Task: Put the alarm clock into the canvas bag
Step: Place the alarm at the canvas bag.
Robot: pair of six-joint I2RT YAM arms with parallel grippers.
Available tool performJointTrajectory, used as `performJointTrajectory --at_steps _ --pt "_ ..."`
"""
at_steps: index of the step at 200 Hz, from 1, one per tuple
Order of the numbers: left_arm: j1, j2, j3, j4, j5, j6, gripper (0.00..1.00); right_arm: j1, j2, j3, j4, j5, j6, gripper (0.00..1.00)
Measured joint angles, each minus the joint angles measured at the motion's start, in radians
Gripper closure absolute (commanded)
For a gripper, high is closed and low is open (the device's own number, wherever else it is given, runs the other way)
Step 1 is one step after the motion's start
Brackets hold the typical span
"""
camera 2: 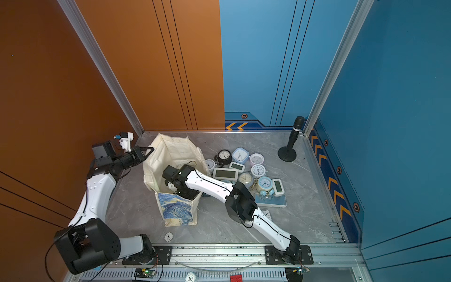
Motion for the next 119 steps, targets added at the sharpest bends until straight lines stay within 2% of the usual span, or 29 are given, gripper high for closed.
performJointTrajectory --at_steps 119 --pt "0.0 0.0 0.0 0.0 0.0 0.0 1.0 -0.005 -0.203 0.082 -0.007 0.095 0.031 0.12"
